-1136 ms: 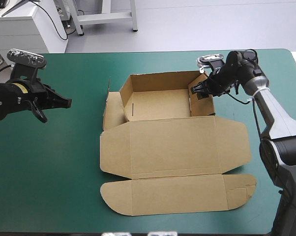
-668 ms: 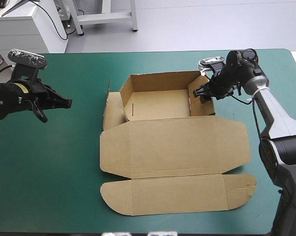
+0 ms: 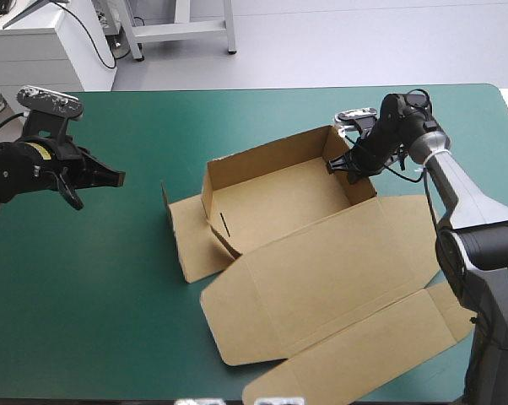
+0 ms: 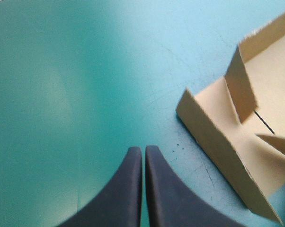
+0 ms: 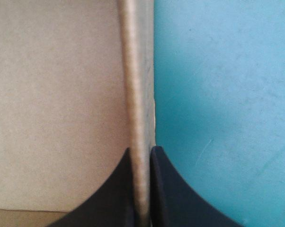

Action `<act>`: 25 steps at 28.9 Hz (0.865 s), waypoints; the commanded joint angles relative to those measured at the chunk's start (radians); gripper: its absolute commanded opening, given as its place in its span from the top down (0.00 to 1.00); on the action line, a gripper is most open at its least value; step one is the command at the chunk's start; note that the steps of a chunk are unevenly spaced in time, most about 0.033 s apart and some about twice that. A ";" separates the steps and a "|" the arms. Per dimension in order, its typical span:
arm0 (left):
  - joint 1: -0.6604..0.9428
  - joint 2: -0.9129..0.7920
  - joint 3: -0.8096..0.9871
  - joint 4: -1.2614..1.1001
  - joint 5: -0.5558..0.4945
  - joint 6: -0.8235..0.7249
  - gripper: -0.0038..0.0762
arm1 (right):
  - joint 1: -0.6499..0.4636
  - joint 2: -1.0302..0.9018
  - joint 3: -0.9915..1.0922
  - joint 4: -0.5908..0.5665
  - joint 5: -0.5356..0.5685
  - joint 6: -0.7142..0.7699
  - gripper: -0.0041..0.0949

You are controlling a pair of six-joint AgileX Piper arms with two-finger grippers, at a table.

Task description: Fold the box

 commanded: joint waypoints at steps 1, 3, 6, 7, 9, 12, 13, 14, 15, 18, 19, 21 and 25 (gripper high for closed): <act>-0.001 -0.011 -0.028 -0.005 -0.044 -0.011 0.94 | -0.007 -0.068 -0.030 0.026 0.005 -0.013 0.98; -0.001 -0.007 -0.028 -0.005 -0.044 -0.021 0.94 | -0.007 -0.078 -0.030 0.021 0.015 -0.016 0.98; -0.001 -0.003 -0.028 -0.005 -0.048 -0.021 0.94 | -0.007 -0.090 -0.030 0.017 0.028 -0.020 0.98; -0.001 -0.003 -0.028 -0.007 -0.048 -0.021 0.94 | -0.007 -0.097 -0.030 0.017 0.028 -0.020 0.98; -0.001 -0.002 -0.028 -0.007 -0.048 -0.021 0.94 | -0.007 -0.110 -0.030 0.017 0.030 -0.020 0.98; -0.001 -0.002 -0.028 -0.007 -0.057 -0.021 0.94 | -0.007 -0.136 -0.030 0.017 0.034 -0.018 0.98; -0.001 -0.002 -0.028 -0.007 -0.063 -0.021 0.94 | -0.007 -0.141 -0.030 0.017 0.034 -0.018 0.98; -0.001 -0.002 -0.028 -0.007 -0.070 -0.021 0.94 | -0.007 -0.151 -0.030 0.017 0.037 -0.018 0.98; -0.001 -0.002 -0.028 -0.007 -0.074 -0.021 0.94 | -0.014 -0.162 -0.030 0.017 0.043 -0.020 0.98; -0.001 -0.002 -0.028 -0.007 -0.079 -0.021 0.94 | -0.034 -0.196 -0.030 0.024 0.048 -0.020 0.98; -0.001 -0.002 -0.028 -0.007 -0.079 -0.021 0.94 | -0.041 -0.210 -0.030 0.032 0.048 -0.020 0.98; -0.001 -0.002 -0.028 -0.007 -0.079 -0.021 0.94 | -0.062 -0.240 -0.028 0.046 0.048 -0.020 0.98; -0.001 -0.002 -0.028 0.002 -0.079 -0.021 0.94 | -0.100 -0.297 -0.028 0.090 0.048 -0.030 0.98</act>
